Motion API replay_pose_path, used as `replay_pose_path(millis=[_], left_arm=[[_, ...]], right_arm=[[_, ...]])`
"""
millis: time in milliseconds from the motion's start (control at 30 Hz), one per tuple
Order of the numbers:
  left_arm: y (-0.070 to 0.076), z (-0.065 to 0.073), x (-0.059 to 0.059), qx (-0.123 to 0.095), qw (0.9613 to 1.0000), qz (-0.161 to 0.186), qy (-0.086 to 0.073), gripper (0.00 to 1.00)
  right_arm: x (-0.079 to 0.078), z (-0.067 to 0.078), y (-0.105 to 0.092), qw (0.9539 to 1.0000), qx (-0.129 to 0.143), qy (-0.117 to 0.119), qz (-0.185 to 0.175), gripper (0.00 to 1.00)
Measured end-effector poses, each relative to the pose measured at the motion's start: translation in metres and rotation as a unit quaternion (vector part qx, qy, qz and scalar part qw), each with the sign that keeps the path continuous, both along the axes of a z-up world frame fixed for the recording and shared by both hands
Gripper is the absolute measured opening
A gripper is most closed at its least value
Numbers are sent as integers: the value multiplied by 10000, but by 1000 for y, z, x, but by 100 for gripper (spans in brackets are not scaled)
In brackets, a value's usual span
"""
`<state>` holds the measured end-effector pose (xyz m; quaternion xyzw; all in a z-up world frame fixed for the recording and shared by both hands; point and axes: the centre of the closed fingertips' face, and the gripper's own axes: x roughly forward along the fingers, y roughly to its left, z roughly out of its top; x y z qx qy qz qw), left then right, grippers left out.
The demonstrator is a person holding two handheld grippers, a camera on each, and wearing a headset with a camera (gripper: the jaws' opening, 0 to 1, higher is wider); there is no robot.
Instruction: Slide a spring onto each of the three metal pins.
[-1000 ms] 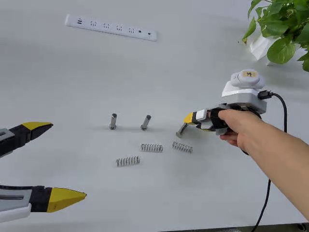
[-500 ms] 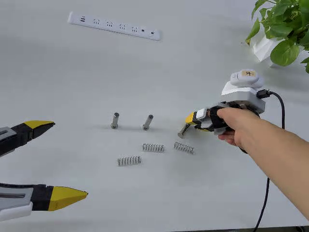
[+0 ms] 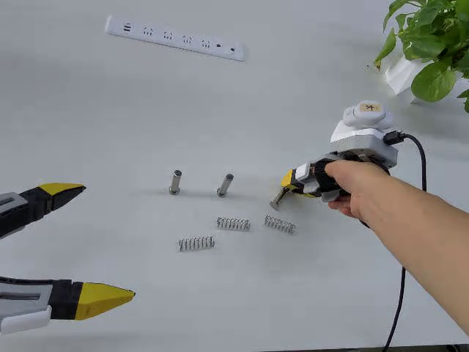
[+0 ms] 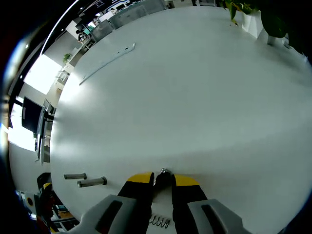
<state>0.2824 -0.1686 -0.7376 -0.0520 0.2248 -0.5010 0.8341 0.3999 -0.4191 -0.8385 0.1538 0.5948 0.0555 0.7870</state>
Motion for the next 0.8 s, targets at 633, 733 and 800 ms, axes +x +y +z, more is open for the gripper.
replay_pose_path(millis=[633,733,800], left_arm=[[-1,-1,-1,2,10000,-8,14,98],[-1,-1,-1,-4,10000,-9,10,98],[-1,-1,-1,-9,10000,-7,14,98]], right_arm=[[3,-2,2,9991,-209,30,355,8],[2,-2,3,9975,-375,46,603,7],[1,-3,4,9961,-482,55,735,7]])
